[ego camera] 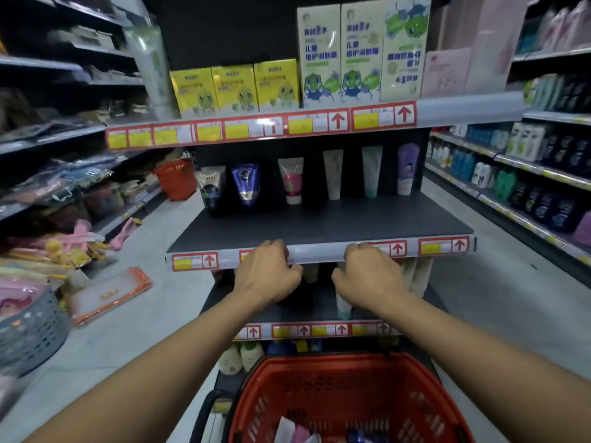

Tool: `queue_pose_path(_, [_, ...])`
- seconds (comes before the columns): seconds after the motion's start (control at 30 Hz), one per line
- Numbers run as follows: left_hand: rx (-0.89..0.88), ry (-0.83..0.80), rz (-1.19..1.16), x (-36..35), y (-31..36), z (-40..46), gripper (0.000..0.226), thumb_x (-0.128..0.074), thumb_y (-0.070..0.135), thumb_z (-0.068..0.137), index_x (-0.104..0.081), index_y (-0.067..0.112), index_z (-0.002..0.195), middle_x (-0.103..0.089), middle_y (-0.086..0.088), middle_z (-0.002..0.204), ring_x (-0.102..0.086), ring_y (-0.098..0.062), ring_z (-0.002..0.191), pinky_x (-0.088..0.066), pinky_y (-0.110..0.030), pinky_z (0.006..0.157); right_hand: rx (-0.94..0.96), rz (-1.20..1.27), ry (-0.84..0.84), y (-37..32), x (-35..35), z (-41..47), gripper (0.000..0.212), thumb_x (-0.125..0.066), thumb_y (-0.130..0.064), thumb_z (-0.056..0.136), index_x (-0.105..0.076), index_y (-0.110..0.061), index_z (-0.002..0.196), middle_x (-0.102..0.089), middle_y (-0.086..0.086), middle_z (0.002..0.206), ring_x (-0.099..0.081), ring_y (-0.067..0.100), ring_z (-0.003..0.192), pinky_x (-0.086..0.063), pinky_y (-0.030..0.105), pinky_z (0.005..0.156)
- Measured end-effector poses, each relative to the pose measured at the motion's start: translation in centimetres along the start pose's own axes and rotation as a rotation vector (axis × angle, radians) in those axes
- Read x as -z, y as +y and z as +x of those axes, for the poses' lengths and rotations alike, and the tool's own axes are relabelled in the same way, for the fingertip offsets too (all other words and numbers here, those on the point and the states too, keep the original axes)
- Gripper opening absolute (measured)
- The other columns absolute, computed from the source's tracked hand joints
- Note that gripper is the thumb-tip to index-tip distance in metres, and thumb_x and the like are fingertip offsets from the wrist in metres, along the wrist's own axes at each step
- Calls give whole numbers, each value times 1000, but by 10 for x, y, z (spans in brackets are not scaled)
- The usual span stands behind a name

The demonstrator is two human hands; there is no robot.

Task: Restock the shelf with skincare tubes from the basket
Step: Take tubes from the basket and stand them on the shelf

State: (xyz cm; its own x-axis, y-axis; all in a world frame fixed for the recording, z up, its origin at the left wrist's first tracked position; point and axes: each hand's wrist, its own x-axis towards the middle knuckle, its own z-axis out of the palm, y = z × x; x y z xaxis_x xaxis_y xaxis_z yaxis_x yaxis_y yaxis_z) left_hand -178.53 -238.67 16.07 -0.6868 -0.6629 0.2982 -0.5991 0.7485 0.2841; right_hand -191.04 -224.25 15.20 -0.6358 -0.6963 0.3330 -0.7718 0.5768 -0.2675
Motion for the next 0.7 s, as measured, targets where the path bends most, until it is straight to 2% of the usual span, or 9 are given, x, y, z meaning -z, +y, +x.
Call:
queue_pose_path(0.17, [-39, -119, -25, -40, 3, -27, 32, -59, 44, 85, -61, 22, 108, -66, -3, 110, -64, -29, 94, -46, -35, 66, -42, -53, -91, 26, -38, -27, 38, -54, -44, 89, -60, -12, 108, -60, 8, 107, -62, 32, 100, -46, 38, 71])
queue_pose_path(0.3, [-31, -238, -17, -78, -8, -45, 36, -59, 43, 87, -62, 21, 116, -64, -4, 118, -63, -31, 103, -51, -37, 76, -90, -28, -185, 47, -76, -48, 29, -56, -43, 91, -52, -15, 97, -55, 7, 96, -62, 33, 96, -43, 35, 66])
queue_pose_path(0.4, [25, -341, -3, -117, -22, -59, 33, -60, 41, 86, -62, 20, 111, -66, -7, 116, -64, -33, 105, -52, -37, 77, -130, -47, -271, 65, -109, -62, 29, -56, -44, 91, -48, -16, 94, -59, 8, 96, -64, 32, 94, -41, 33, 63])
queue_pose_path(0.53, [58, -500, 20, -171, -38, -83, 32, -61, 41, 85, -61, 18, 107, -68, -11, 112, -67, -35, 101, -55, -38, 75, -218, -76, -459, 89, -149, -80, 33, -56, -42, 87, -56, -12, 101, -64, 12, 104, -66, 33, 96, -53, 36, 73])
queue_pose_path(0.6, [83, -588, 16, -197, -46, -92, 31, -61, 40, 85, -62, 16, 105, -70, -11, 110, -69, -34, 97, -57, -38, 74, -239, -107, -549, 101, -167, -88, 33, -56, -41, 87, -61, -11, 98, -68, 13, 105, -68, 33, 94, -55, 37, 75])
queue_pose_path(0.7, [131, -711, 0, -235, -54, -106, 31, -63, 38, 85, -64, 17, 106, -70, -9, 109, -69, -33, 98, -58, -38, 76, -302, -99, -748, 117, -195, -101, 41, -55, -41, 91, -69, -8, 110, -70, 16, 111, -68, 34, 101, -56, 38, 83])
